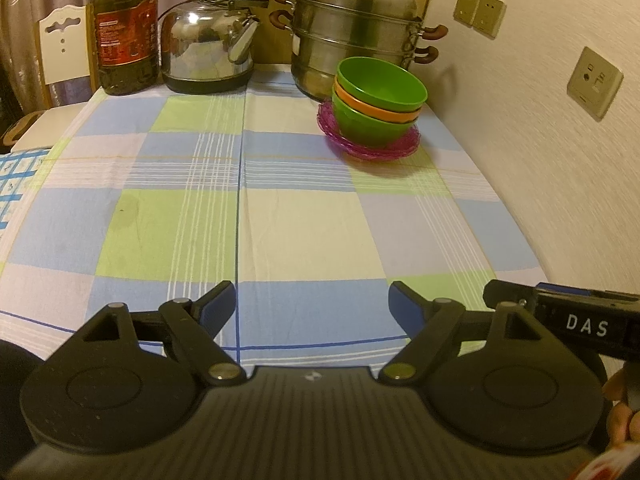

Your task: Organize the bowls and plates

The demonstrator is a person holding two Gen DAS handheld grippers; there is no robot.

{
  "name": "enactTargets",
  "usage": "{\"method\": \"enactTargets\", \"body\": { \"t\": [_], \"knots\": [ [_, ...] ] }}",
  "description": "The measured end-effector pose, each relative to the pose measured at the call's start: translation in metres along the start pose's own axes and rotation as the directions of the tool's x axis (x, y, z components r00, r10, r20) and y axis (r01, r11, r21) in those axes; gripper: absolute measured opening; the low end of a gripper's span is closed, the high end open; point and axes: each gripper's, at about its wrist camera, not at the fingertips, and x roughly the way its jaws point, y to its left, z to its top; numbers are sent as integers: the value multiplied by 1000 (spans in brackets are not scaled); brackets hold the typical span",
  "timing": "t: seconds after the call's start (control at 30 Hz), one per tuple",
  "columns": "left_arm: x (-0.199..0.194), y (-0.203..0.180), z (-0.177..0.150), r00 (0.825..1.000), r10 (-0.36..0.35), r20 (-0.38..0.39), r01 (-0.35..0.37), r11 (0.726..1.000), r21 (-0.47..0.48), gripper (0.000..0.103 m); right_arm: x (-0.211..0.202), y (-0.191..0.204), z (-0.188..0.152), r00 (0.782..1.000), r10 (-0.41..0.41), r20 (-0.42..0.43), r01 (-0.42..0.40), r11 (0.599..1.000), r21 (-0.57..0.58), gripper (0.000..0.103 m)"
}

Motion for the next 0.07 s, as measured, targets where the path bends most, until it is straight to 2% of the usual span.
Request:
{"method": "enactTargets", "body": {
  "t": [0.07],
  "knots": [
    [0,1,0,1000,5,2,-5,1000,-2,82,0,1,0,1000,0,-1,0,1000,0,60]
  ]
}}
